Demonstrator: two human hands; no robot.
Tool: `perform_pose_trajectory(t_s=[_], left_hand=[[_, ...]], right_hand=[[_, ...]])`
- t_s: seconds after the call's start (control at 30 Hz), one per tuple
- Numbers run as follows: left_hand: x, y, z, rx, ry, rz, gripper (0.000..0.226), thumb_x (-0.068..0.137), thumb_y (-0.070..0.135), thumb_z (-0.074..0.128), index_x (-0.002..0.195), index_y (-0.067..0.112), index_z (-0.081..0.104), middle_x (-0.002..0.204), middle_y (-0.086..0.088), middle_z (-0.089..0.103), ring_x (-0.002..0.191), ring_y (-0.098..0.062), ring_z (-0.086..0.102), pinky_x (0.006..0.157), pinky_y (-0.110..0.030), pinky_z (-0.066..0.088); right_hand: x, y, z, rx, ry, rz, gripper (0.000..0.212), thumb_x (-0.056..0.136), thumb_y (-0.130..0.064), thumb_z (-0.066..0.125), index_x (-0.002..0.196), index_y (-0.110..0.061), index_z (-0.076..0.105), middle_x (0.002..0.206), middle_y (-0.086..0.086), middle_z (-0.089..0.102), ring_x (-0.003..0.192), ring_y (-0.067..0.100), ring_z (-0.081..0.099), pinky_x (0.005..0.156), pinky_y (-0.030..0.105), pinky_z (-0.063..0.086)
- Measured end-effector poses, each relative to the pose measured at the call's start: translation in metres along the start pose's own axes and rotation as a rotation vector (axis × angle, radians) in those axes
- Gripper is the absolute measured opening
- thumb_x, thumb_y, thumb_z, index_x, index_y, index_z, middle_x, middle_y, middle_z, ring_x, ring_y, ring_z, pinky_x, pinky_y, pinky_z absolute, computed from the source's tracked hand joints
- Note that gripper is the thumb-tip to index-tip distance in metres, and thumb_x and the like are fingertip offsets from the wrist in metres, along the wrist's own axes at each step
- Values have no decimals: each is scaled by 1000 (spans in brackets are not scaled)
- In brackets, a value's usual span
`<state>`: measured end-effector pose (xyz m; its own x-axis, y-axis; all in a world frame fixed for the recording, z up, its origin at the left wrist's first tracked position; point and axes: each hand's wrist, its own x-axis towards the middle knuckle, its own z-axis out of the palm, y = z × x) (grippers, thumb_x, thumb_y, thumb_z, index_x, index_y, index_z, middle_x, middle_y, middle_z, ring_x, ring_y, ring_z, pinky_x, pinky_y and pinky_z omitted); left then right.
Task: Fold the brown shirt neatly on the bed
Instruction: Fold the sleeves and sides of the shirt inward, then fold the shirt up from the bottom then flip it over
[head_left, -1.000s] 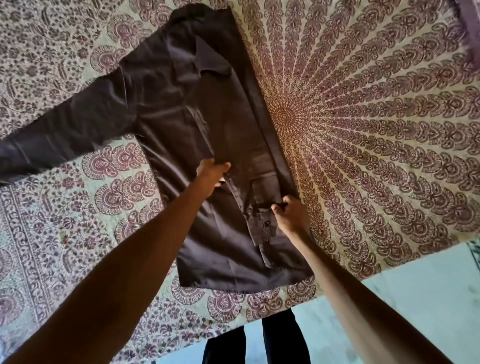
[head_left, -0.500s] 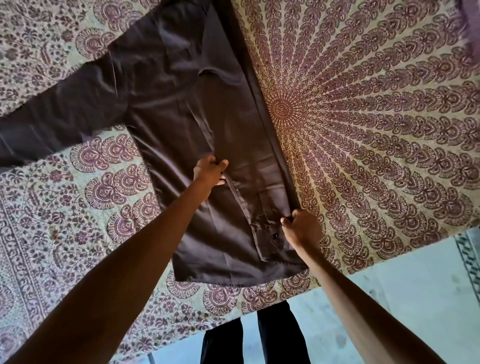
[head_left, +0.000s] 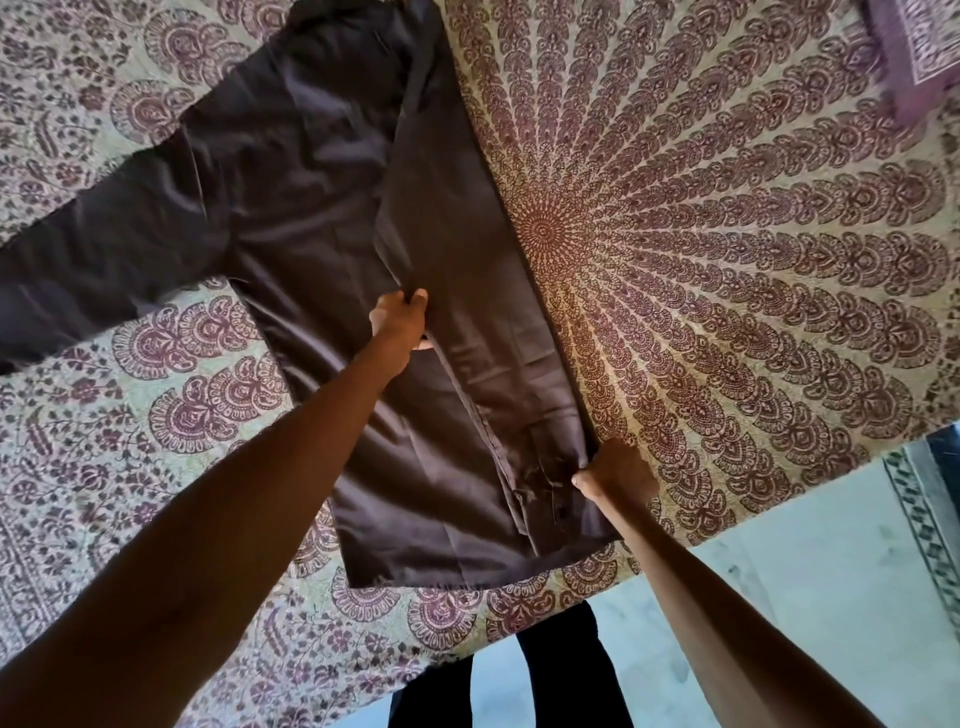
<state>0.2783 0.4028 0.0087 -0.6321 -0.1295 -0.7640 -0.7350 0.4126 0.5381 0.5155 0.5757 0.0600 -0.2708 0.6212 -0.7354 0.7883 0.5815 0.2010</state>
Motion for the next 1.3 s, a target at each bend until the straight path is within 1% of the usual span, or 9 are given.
perform_pose_trajectory(t_s=[0.07, 0.17, 0.3, 0.43, 0.7, 0.83, 1.0, 1.13, 1.3], left_hand=[[3, 4, -1, 90, 32, -15, 38, 90, 38, 58, 112, 8, 64, 113, -16, 66, 94, -31, 69, 52, -36, 59], [-1, 14, -5, 359, 186, 8, 59, 84, 43, 63, 128, 6, 50, 124, -17, 60, 108, -35, 63, 86, -43, 56], [2, 36, -10, 579, 365, 396, 58, 79, 25, 70, 129, 16, 42, 132, -14, 42, 120, -36, 46, 99, -47, 40], [26, 64, -16, 793, 274, 669, 51, 87, 29, 60, 135, 25, 43, 138, -11, 39, 121, -37, 42, 99, -53, 37], [81, 128, -23, 960, 162, 750, 53, 94, 34, 50, 145, 26, 35, 154, -5, 26, 134, -33, 34, 100, -51, 38], [106, 148, -27, 1014, 166, 800, 53, 95, 36, 50, 145, 27, 34, 153, -4, 27, 134, -33, 35, 102, -51, 38], [122, 149, -29, 890, 248, 799, 48, 93, 33, 53, 138, 23, 43, 140, -5, 41, 122, -30, 44, 98, -45, 43], [131, 144, -29, 890, 282, 851, 53, 91, 34, 55, 139, 22, 40, 136, -6, 42, 116, -29, 46, 93, -42, 42], [146, 127, -26, 1002, 377, 931, 56, 95, 40, 46, 147, 22, 34, 142, -8, 41, 120, -30, 43, 96, -44, 41]], right_hand=[[3, -5, -3, -105, -28, -3, 39, 82, -29, 74, 114, -10, 65, 110, 10, 70, 100, 28, 68, 85, 37, 54], [5, -21, -18, -197, -13, -45, 41, 84, -30, 71, 119, -11, 61, 117, 9, 66, 107, 27, 65, 90, 38, 48], [28, -63, -46, -71, 134, -204, 31, 89, -36, 64, 108, -11, 62, 107, 7, 68, 88, 24, 64, 85, 35, 49], [61, -135, -93, 197, 172, -342, 35, 90, -42, 59, 111, -14, 63, 111, 9, 68, 98, 29, 66, 83, 36, 52], [120, -289, -184, 477, 315, -579, 61, 92, -31, 61, 142, -5, 37, 133, 17, 56, 120, 34, 56, 95, 42, 49], [140, -339, -210, 235, 579, -785, 61, 86, -17, 65, 141, -17, 40, 135, 11, 50, 121, 32, 50, 96, 44, 46], [167, -373, -217, -31, 537, -1011, 70, 88, -16, 59, 151, -12, 29, 153, 10, 34, 139, 35, 33, 106, 50, 38], [180, -383, -212, -117, 634, -1017, 60, 102, -34, 35, 155, -13, 17, 163, 7, 16, 150, 34, 10, 116, 54, 23], [199, -393, -208, -148, 586, -968, 76, 97, -63, 18, 156, -17, 9, 165, 0, 4, 151, 33, -1, 119, 57, 7]])
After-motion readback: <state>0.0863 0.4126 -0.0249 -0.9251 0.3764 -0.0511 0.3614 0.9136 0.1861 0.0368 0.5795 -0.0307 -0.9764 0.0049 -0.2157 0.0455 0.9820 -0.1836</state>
